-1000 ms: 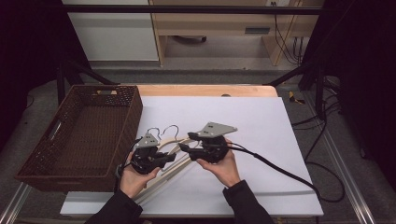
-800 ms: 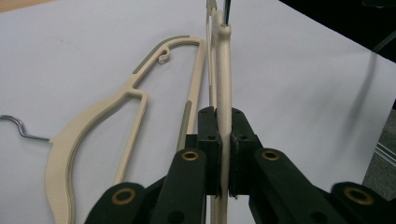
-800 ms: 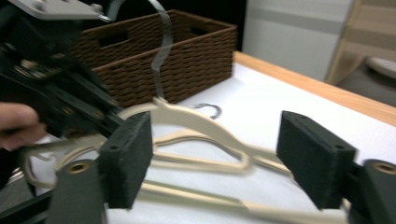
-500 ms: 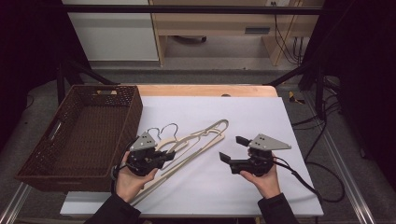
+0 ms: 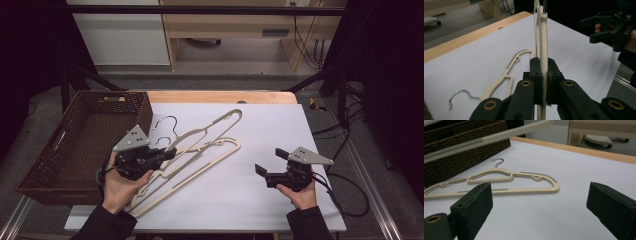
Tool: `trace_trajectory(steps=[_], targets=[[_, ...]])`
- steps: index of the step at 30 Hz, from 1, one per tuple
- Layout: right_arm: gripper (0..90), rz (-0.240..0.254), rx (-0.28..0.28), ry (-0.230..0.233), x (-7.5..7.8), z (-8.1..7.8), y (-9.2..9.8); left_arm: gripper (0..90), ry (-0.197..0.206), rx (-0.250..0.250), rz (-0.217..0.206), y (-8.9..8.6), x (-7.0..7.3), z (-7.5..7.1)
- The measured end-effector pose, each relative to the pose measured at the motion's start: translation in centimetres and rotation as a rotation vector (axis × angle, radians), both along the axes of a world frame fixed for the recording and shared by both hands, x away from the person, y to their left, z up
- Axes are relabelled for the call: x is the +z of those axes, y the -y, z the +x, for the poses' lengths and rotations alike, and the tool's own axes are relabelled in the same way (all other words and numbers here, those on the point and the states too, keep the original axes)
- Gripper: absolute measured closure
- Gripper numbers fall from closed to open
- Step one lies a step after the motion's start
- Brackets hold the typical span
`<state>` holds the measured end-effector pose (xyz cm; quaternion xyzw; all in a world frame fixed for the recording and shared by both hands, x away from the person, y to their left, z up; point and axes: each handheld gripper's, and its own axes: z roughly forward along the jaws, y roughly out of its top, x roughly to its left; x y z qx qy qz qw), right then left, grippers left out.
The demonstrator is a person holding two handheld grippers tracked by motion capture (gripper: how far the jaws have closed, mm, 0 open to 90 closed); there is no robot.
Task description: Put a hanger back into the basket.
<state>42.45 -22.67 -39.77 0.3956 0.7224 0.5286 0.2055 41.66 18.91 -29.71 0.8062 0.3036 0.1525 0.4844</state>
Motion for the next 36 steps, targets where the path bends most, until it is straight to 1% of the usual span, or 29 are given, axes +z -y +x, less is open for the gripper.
trace_trajectory(steps=[2, 3, 4, 7, 8, 10, 11, 12, 13, 14, 15, 16, 17, 18, 19, 20, 21, 22, 23, 25, 26, 28, 29, 30, 31, 33, 34, 35, 36], targets=[[6.2, -0.010, -0.004, 0.004, 0.0, 0.0, 0.2, 86.0, 0.016, 0.002, -0.001, -0.8, 1.1, 0.4], [6.2, -0.010, -0.004, 0.004, 0.0, 0.0, 0.2, 86.0, 0.016, 0.002, -0.001, -0.8, 1.1, 0.4], [5.9, 0.002, -0.016, 0.005, 0.1, 0.0, 0.3, 86.0, 0.013, 0.006, -0.004, -1.3, 1.5, 0.8], [5.8, 0.002, -0.020, 0.005, 0.2, -0.1, 0.5, 86.0, 0.015, 0.010, -0.007, -1.9, 2.0, 1.3], [5.8, -0.009, -0.020, 0.011, 0.2, -0.1, 0.7, 86.0, 0.012, 0.020, -0.007, -2.5, 2.4, 1.7], [5.8, -0.012, -0.022, 0.012, 0.2, -0.1, 0.7, 86.0, 0.011, 0.026, -0.007, -2.8, 2.5, 1.9], [5.7, -0.012, -0.032, 0.012, 0.2, -0.1, 0.7, 86.0, 0.021, 0.032, 0.006, -3.5, 3.0, 2.3], [5.7, -0.012, -0.032, 0.012, 0.2, -0.1, 0.7, 86.0, 0.021, 0.032, 0.006, -3.5, 3.0, 2.3], [5.7, -0.013, -0.037, 0.011, 0.1, 0.0, 0.8, 86.0, 0.027, 0.041, -0.001, -4.1, 3.3, 2.6], [5.6, -0.010, -0.037, 0.009, 0.1, 0.0, 0.8, 86.1, 0.033, 0.051, 0.007, -4.5, 3.5, 2.7], [5.5, -0.013, -0.038, 0.009, 0.1, 0.0, 0.9, 86.0, 0.037, 0.060, 0.003, -4.9, 3.7, 2.7], [5.4, -0.024, -0.033, 0.012, 0.1, 0.0, 1.0, 86.1, 0.037, 0.060, 0.003, -4.9, 3.7, 2.7], [5.4, -0.024, -0.033, 0.012, 0.1, 0.0, 1.0, 86.1, 0.044, 0.073, -0.002, -5.2, 3.8, 2.8], [5.3, -0.021, -0.033, 0.014, 0.2, 0.0, 1.1, 86.0, 0.050, 0.086, 0.000, -6.0, 4.1, 2.9], [5.3, -0.020, -0.037, 0.015, 0.2, -0.1, 1.1, 86.0, 0.050, 0.086, 0.000, -6.0, 4.1, 2.9], [5.2, -0.010, -0.044, 0.015, 0.3, -0.1, 1.1, 86.0, 0.052, 0.097, -0.003, -6.8, 4.4, 3.1], [5.2, -0.010, -0.044, 0.015, 0.3, -0.1, 1.1, 86.0, 0.052, 0.097, -0.003, -6.8, 4.4, 3.1], [4.9, -0.014, -0.041, 0.018, 0.3, -0.1, 1.2, 86.0, 0.059, 0.115, -0.005, -7.7, 4.6, 3.3], [4.9, -0.014, -0.041, 0.018, 0.3, -0.1, 1.2, 86.1, 0.059, 0.115, -0.005, -7.7, 4.6, 3.3], [4.3, -0.014, -0.043, 0.018, 0.4, -0.1, 1.3, 86.0, 0.069, 0.133, -0.007, -8.8, 4.9, 3.6], [3.6, -0.010, -0.055, 0.020, 0.5, -0.1, 1.4, 86.0, 0.072, 0.140, -0.009, -9.3, 5.0, 3.8], [2.9, -0.008, -0.058, 0.019, 0.5, -0.1, 1.5, 86.0, 0.085, 0.165, 0.002, -10.7, 5.1, 4.3], [2.9, -0.008, -0.058, 0.019, 0.5, -0.1, 1.5, 86.0, 0.085, 0.165, 0.002, -10.7, 5.1, 4.3], [2.5, -0.008, -0.059, 0.015, 0.5, -0.1, 1.5, 86.0, 0.089, 0.191, 0.006, -11.8, 5.0, 4.8], [2.5, -0.008, -0.059, 0.015, 0.5, -0.1, 1.5, 86.0, 0.089, 0.191, 0.006, -11.8, 5.0, 4.8], [2.5, -0.011, -0.065, 0.016, 0.4, -0.1, 1.4, 86.1, 0.091, 0.210, 0.009, -12.8, 4.8, 5.1], [2.4, -0.023, -0.060, 0.016, 0.4, 0.0, 1.5, 86.0, 0.093, 0.220, 0.014, -13.7, 4.6, 5.5], [2.4, -0.023, -0.060, 0.016, 0.4, 0.0, 1.5, 86.0, 0.093, 0.220, 0.014, -13.7, 4.6, 5.5], [2.4, -0.026, -0.059, 0.011, 0.3, 0.0, 1.4, 86.0, 0.091, 0.229, 0.010, -14.3, 4.4, 5.8]])
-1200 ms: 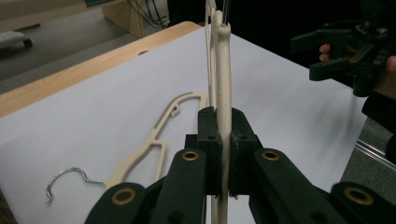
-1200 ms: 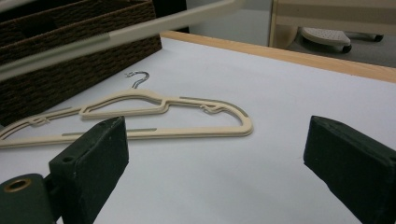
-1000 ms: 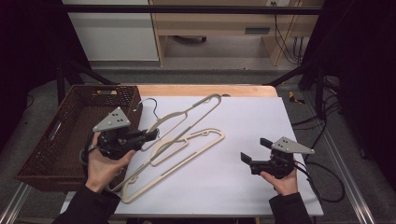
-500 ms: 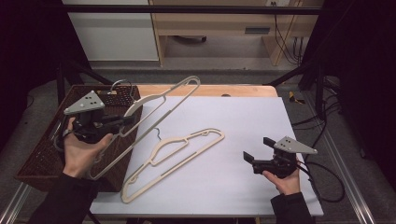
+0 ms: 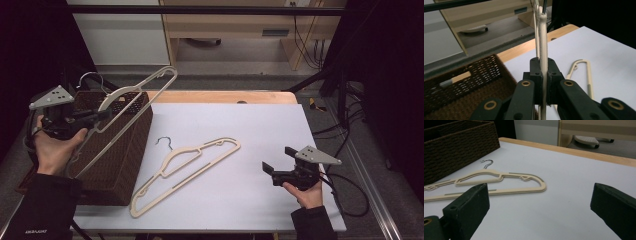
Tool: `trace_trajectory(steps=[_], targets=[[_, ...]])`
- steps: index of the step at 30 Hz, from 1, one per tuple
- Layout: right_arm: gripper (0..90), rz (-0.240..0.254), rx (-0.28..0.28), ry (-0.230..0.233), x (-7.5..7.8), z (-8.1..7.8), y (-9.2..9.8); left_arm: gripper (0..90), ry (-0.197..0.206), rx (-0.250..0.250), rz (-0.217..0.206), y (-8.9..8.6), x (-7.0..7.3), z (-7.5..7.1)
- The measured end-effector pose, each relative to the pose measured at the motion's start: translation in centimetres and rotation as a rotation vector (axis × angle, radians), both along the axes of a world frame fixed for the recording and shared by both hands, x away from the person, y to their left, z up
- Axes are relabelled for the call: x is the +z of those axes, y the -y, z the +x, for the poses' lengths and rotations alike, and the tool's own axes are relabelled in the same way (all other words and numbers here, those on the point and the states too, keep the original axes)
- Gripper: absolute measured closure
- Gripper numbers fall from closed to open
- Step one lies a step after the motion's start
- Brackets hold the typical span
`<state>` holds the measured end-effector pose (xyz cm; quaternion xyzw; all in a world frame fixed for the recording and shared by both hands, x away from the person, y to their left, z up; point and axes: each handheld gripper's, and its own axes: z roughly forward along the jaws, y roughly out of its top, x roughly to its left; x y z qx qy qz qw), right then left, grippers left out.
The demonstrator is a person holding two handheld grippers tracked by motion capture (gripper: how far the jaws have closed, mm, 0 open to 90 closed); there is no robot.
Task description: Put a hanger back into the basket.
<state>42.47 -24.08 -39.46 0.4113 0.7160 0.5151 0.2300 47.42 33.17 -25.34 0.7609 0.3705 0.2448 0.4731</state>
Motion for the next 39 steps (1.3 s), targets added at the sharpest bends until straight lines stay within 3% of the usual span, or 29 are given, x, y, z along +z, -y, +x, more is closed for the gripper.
trace_trajectory(steps=[5, 13, 18, 19, 22, 26, 32, 38, 39], targets=[[2.4, -0.007, 0.007, -0.003, -0.1, 0.0, -0.1, 86.0, -0.018, 0.021, 0.027, -2.7, -1.0, 1.2], [2.2, -0.005, 0.000, -0.002, 0.0, 0.0, 0.0, 86.0, -0.041, 0.060, 0.026, -5.2, -2.2, 2.4], [2.1, -0.007, -0.001, -0.003, 0.0, 0.0, 0.1, 86.0, -0.074, 0.076, 0.040, -7.0, -3.4, 3.0], [2.1, -0.005, -0.001, -0.007, 0.0, 0.0, 0.0, 86.0, -0.088, 0.080, 0.059, -7.4, -4.0, 3.1], [2.0, -0.008, -0.004, -0.005, 0.0, 0.0, 0.0, 86.0, -0.109, 0.090, 0.073, -7.9, -4.7, 3.2], [1.9, -0.010, -0.005, -0.006, -0.1, 0.1, 0.1, 86.0, -0.127, 0.089, 0.048, -8.9, -5.4, 3.1], [1.9, -0.010, -0.008, -0.011, -0.1, 0.1, 0.0, 86.0, -0.175, 0.090, 0.068, -9.7, -6.2, 2.8], [1.9, -0.018, 0.000, -0.015, -0.3, 0.2, 0.0, 86.0, -0.215, 0.108, 0.080, -9.3, -8.3, 3.3], [1.9, -0.014, 0.000, -0.018, -0.3, 0.2, -0.1, 85.9, -0.226, 0.115, 0.076, -9.0, -9.3, 3.5]])
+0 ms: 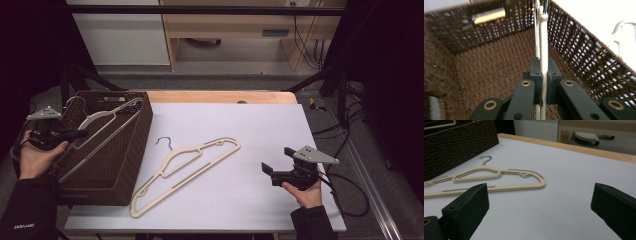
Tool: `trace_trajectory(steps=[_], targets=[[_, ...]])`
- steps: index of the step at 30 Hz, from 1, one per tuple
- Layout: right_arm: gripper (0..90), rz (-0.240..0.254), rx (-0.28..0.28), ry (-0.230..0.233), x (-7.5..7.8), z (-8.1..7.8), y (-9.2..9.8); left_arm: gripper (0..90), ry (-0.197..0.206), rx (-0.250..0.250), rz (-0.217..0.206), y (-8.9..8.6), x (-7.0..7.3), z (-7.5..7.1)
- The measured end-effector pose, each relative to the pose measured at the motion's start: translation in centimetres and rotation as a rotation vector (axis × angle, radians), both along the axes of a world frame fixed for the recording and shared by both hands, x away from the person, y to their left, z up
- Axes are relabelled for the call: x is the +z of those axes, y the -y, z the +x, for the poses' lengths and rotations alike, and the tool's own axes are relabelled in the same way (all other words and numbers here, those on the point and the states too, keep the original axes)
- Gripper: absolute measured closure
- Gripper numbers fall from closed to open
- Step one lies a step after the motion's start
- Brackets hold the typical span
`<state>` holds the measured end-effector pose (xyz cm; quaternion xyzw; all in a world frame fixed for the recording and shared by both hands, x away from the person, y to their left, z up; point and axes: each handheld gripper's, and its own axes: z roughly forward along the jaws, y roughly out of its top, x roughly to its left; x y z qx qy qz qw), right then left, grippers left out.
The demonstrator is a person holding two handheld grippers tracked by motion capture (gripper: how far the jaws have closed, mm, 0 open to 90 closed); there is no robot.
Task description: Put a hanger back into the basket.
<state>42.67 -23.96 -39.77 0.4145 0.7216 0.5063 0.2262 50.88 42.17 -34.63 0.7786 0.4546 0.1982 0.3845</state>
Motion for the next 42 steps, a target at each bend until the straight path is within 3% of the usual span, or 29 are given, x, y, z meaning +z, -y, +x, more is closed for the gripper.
trace_trajectory(steps=[6, 11, 14, 17, 20, 21, 25, 28, 30, 34, 35, 38, 40, 41, 42], targets=[[2.1, 0.003, 0.007, 0.001, 0.0, 0.0, -0.1, 85.7, -0.037, 0.025, 0.013, 0.3, -2.1, 0.3], [2.2, 0.003, 0.007, 0.003, 0.0, 0.0, 0.0, 83.5, -0.076, 0.078, 0.012, 0.3, -3.0, 0.6], [2.3, 0.004, 0.009, 0.002, 0.0, 0.0, -0.1, 80.8, -0.107, 0.155, 0.053, -0.1, -3.4, 0.7], [2.3, 0.003, 0.010, 0.001, 0.0, 0.0, -0.2, 78.8, -0.103, 0.193, 0.042, -0.7, -3.0, 0.5], [2.3, 0.002, 0.011, -0.002, -0.1, 0.1, -0.2, 68.6, -0.087, 0.238, 0.025, -1.3, -2.3, 0.2], [2.3, 0.001, 0.011, -0.002, -0.1, 0.1, -0.3, 65.5, -0.060, 0.259, 0.008, -1.9, -1.9, -0.3], [2.4, 0.002, 0.015, 0.000, 0.0, 0.0, -0.2, 61.2, -0.014, 0.279, -0.016, -2.5, -1.0, -1.7], [2.4, 0.002, 0.015, 0.003, 0.0, 0.0, -0.2, 59.1, 0.008, 0.269, -0.029, -2.4, -0.5, -2.5], [2.5, 0.004, 0.014, 0.008, 0.2, -0.1, -0.3, 55.9, 0.044, 0.231, -0.067, -1.7, 0.2, -3.6], [2.6, 0.012, 0.008, 0.014, 0.3, -0.3, -0.2, 46.9, 0.078, 0.187, -0.085, -0.6, 0.8, -4.5], [2.6, 0.012, 0.009, 0.017, 0.3, -0.3, -0.1, 46.9, 0.096, 0.166, -0.097, 0.0, 1.0, -4.9], [2.6, 0.009, 0.008, 0.015, 0.3, -0.3, -0.1, 33.5, 0.150, 0.126, -0.135, 1.7, 1.4, -5.5], [2.6, 0.008, 0.009, 0.014, 0.3, -0.3, -0.1, 31.6, 0.164, 0.100, -0.144, 2.7, 1.6, -5.8], [2.6, 0.013, 0.009, 0.016, 0.4, -0.3, -0.1, 25.6, 0.185, 0.068, -0.156, 4.0, 1.7, -6.0], [2.7, 0.010, 0.011, 0.018, 0.4, -0.3, -0.1, 23.6, 0.185, 0.068, -0.156, 4.0, 1.7, -6.0]])
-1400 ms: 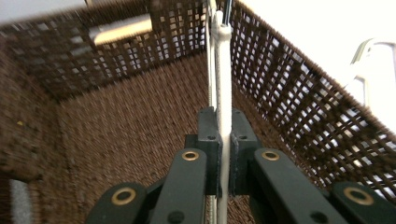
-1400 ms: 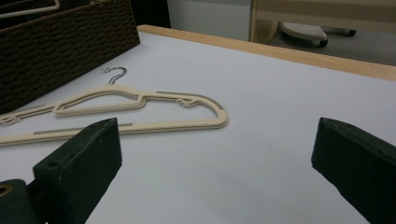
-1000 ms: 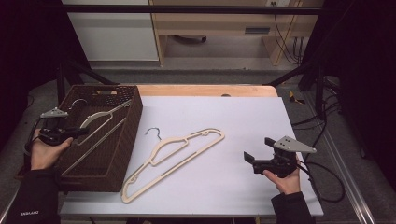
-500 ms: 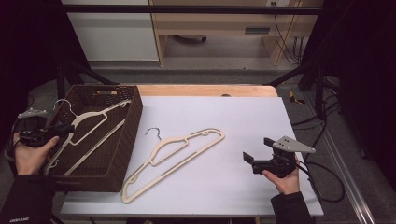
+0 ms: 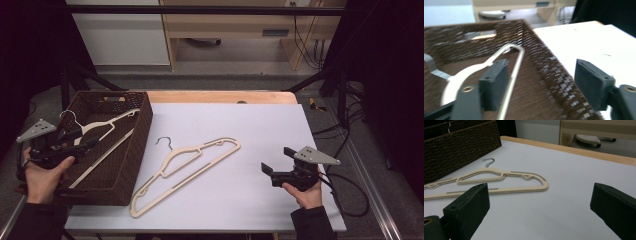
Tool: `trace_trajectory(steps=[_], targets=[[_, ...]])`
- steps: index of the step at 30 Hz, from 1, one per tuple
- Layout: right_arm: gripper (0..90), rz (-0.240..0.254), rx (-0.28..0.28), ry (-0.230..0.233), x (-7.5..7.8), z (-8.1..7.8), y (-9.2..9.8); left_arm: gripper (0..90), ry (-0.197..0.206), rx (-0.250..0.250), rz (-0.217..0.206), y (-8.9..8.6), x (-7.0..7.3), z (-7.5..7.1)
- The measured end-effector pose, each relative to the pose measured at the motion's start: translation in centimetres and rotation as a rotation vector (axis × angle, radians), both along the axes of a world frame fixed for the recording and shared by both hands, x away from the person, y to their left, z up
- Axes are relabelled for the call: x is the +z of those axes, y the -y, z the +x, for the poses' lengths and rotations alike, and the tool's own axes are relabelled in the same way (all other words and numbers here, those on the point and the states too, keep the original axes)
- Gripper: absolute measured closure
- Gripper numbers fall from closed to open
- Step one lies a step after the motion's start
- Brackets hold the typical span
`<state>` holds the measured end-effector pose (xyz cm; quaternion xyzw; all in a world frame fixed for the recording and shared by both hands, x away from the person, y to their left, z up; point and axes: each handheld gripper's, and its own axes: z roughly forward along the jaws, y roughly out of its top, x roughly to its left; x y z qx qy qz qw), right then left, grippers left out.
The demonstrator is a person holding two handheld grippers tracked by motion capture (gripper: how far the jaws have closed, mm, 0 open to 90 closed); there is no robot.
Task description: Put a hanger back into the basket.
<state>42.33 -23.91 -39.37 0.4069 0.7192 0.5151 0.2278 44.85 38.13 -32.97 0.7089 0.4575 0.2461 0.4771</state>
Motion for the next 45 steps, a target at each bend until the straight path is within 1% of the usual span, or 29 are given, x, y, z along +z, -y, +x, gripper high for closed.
trace_trajectory(steps=[1, 2, 3, 4, 7, 8, 9, 10, 11, 14, 15, 16, 18, 19, 21, 22, 24, 27, 28, 30, 32, 34, 35, 37, 40, 41, 43, 44, 45], targets=[[2.7, 0.001, -0.002, 0.001, 0.0, 0.0, 0.1, 21.3, 0.026, -0.023, -0.009, 1.3, 0.0, -0.3], [2.7, 0.001, -0.002, 0.001, 0.0, 0.0, 0.1, 19.5, 0.026, -0.023, -0.009, 1.3, 0.0, -0.3], [2.7, 0.004, -0.009, 0.000, 0.1, 0.0, 0.1, 17.5, 0.048, -0.044, -0.016, 2.7, -0.1, -0.7], [2.7, 0.004, -0.009, 0.000, 0.1, 0.0, 0.1, 16.6, 0.048, -0.044, -0.016, 2.7, -0.1, -0.7], [2.7, 0.007, -0.006, 0.001, 0.1, -0.1, 0.2, 14.2, 0.069, -0.087, -0.023, 4.9, -0.2, -1.4], [2.7, 0.007, -0.006, 0.001, 0.1, -0.1, 0.2, 13.3, 0.069, -0.087, -0.023, 4.9, -0.2, -1.4], [2.7, 0.008, -0.008, 0.001, 0.1, -0.1, 0.2, 13.3, 0.076, -0.099, -0.023, 5.5, -0.1, -1.6], [2.7, 0.006, -0.008, 0.003, 0.2, -0.1, 0.2, 12.0, 0.077, -0.116, -0.016, 6.4, 0.0, -1.8], [2.7, 0.006, -0.008, 0.003, 0.2, -0.1, 0.2, 11.9, 0.077, -0.116, -0.016, 6.4, 0.0, -1.8], [2.8, 0.010, -0.007, 0.004, 0.2, -0.1, 0.2, 11.4, 0.088, -0.148, -0.018, 8.1, 0.2, -1.9], [2.9, 0.011, -0.005, 0.003, 0.2, -0.1, 0.2, 10.7, 0.089, -0.167, -0.010, 9.1, 0.2, -1.8], [2.9, 0.011, -0.005, 0.003, 0.2, -0.1, 0.2, 10.5, 0.089, -0.167, -0.010, 9.1, 0.2, -1.8], [2.8, 0.005, -0.004, -0.002, 0.1, 0.0, 0.1, 10.5, 0.078, -0.195, -0.004, 10.6, -0.1, -1.5], [2.8, 0.005, -0.004, -0.002, 0.1, 0.0, 0.1, 10.5, 0.078, -0.195, -0.004, 10.6, -0.1, -1.5], [2.8, 0.008, -0.002, -0.001, 0.1, 0.0, 0.1, 10.6, 0.071, -0.213, 0.011, 11.8, -0.3, -1.3], [2.9, 0.011, -0.003, 0.002, 0.2, -0.1, 0.2, 10.9, 0.071, -0.217, 0.031, 12.7, -0.4, -1.1], [2.9, 0.011, -0.002, 0.002, 0.2, -0.1, 0.2, 11.9, 0.073, -0.217, 0.032, 13.1, -0.5, -1.1], [3.0, 0.012, -0.002, 0.002, 0.2, -0.1, 0.2, 12.6, 0.059, -0.226, 0.035, 14.9, -1.1, -0.8], [3.0, 0.012, -0.002, 0.002, 0.2, -0.1, 0.2, 13.5, 0.059, -0.226, 0.035, 14.9, -1.1, -0.8], [3.0, 0.010, 0.002, 0.000, 0.1, -0.1, 0.1, 13.7, 0.040, -0.247, 0.049, 15.9, -1.7, -0.5], [3.1, 0.003, 0.006, -0.005, 0.0, 0.0, 0.0, 14.0, 0.019, -0.252, 0.063, 16.7, -2.3, -0.1], [3.5, 0.008, 0.013, -0.004, 0.0, 0.0, 0.1, 14.6, -0.013, -0.256, 0.080, 17.6, -3.1, 0.4], [3.5, 0.011, 0.013, -0.003, 0.0, 0.0, 0.1, 15.1, -0.013, -0.256, 0.080, 17.6, -3.1, 0.4], [3.5, 0.008, 0.014, -0.003, 0.0, 0.0, 0.1, 15.3, -0.036, -0.250, 0.084, 18.0, -3.8, 0.8], [3.5, 0.011, 0.016, -0.003, 0.0, 0.0, 0.1, 15.7, -0.047, -0.231, 0.089, 18.4, -4.7, 1.1], [3.5, 0.009, 0.015, -0.003, 0.0, 0.0, 0.0, 16.5, -0.056, -0.216, 0.094, 18.7, -5.4, 1.4], [3.5, 0.008, 0.014, -0.003, 0.0, 0.0, 0.0, 16.8, -0.062, -0.213, 0.100, 18.8, -5.7, 1.5], [3.5, 0.007, 0.016, -0.003, -0.1, 0.0, 0.0, 17.3, -0.071, -0.209, 0.106, 18.9, -6.0, 1.7], [3.6, 0.004, 0.021, -0.002, -0.1, 0.0, 0.0, 17.8, -0.093, -0.201, 0.111, 19.1, -6.7, 2.1]])
